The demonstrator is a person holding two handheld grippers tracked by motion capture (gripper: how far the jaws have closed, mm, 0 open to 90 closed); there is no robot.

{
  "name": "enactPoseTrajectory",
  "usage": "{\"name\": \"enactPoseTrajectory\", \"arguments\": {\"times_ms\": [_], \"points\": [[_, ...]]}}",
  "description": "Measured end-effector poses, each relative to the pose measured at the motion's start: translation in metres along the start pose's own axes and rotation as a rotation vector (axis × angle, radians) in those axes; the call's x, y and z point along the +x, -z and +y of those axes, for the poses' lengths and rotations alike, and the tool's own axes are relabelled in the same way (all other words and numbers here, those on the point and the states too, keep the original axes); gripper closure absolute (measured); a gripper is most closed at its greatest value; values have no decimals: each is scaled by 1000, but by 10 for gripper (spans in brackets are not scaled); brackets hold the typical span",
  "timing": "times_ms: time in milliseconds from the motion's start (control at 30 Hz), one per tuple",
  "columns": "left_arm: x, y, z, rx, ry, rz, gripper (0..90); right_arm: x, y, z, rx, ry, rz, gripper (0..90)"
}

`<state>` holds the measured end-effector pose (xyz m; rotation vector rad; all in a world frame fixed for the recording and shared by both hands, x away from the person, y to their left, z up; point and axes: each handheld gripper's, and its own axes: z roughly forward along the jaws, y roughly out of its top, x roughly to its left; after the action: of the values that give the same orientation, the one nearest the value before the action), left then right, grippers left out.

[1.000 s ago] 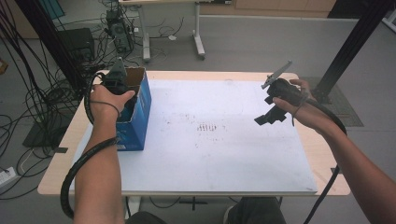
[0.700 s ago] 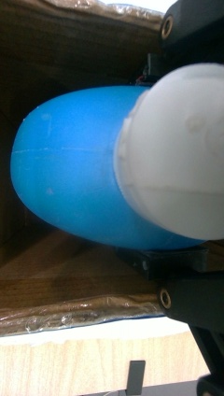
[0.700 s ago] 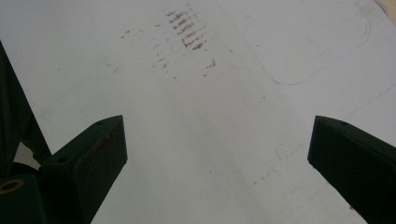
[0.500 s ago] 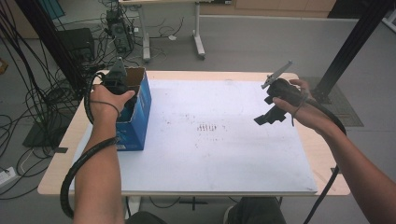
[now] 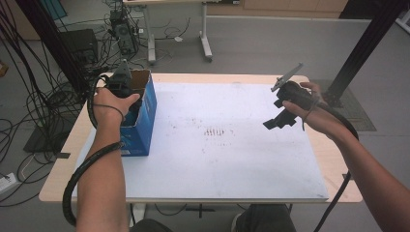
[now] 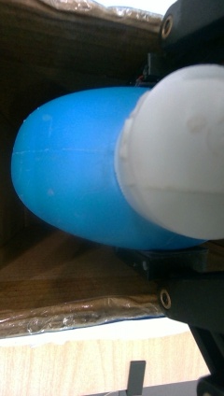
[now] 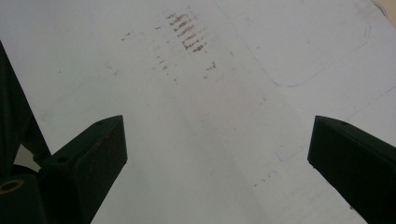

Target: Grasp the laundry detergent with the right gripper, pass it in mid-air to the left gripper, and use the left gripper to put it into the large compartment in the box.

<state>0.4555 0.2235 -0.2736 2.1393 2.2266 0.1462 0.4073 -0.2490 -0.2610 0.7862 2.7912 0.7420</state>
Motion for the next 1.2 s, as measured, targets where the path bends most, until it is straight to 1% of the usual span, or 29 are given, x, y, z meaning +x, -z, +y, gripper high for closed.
{"name": "enactPoseTrajectory", "arguments": {"times_ms": [167,267,400,467,633,767,833,967,1067,1133,1200], "points": [[0,1,0,-3,-3,-3,337,0,1,0,-1,1,-1,46],[-1,5,0,-12,-15,12,316,1,1,1,-8,0,-4,46],[-1,10,0,-16,-18,19,296,2,0,1,-7,3,-2,46],[-2,16,-1,-27,-28,34,284,2,0,2,-9,4,-2,46],[-3,24,-3,-36,-36,41,268,4,0,4,-11,8,-5,46],[-5,31,-5,-40,-43,58,266,4,1,5,-13,7,-7,46],[-6,34,-7,-40,-44,51,246,4,1,5,-10,3,-7,46],[-6,44,-11,-47,-48,55,241,2,3,5,-12,-2,-10,45],[-7,53,-15,-61,-55,57,238,1,4,4,-11,-7,-12,46],[-10,65,-19,-78,-66,52,215,-1,6,5,-3,-14,-20,46],[-12,67,-20,-83,-71,51,205,-3,6,5,-1,-18,-23,46]]}}
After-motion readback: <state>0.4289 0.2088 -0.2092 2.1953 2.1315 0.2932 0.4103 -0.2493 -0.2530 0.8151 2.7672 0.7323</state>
